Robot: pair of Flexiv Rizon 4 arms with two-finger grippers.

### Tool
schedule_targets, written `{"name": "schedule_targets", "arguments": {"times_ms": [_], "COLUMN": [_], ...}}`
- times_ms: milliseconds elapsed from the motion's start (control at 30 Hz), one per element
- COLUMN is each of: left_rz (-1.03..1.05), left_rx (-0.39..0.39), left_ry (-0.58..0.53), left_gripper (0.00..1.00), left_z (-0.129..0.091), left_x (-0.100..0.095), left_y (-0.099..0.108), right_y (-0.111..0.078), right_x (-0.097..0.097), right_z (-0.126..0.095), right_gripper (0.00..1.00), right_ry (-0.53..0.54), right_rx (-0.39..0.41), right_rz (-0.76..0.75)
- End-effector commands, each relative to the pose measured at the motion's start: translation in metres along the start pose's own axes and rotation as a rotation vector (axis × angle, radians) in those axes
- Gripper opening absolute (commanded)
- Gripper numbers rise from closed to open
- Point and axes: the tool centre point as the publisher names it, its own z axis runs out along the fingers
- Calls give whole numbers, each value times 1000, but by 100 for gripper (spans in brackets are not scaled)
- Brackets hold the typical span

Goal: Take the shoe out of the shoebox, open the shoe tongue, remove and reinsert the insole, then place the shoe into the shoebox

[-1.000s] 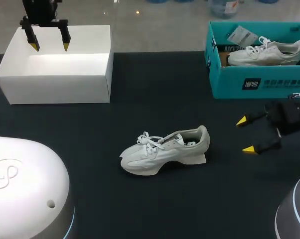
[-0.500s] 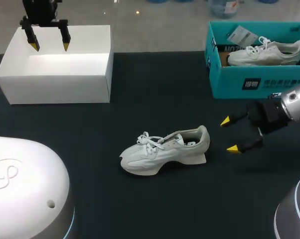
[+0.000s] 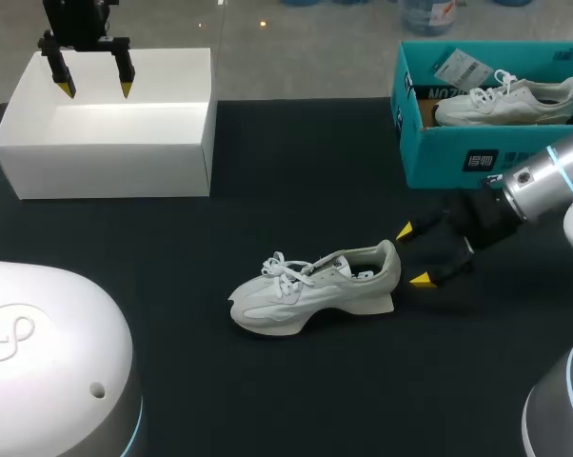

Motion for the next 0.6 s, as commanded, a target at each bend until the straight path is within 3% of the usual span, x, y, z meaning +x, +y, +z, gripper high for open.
{"name": "schedule_targets", "arguments": {"times_ms": [33,600], "left_rz": [0,0], "left_rx": [0,0], "left_ry": [0,0], "left_gripper": [100,100], "left_z": [0,0], "left_x": [0,0], "left_y": [0,0], "right_y": [6,15], "right_x": [2,13], "right_z": [11,45], "right_gripper": [100,100], "right_ry": [-7,14], "right_rx": [-4,-47], "right_rz": [5,25]}}
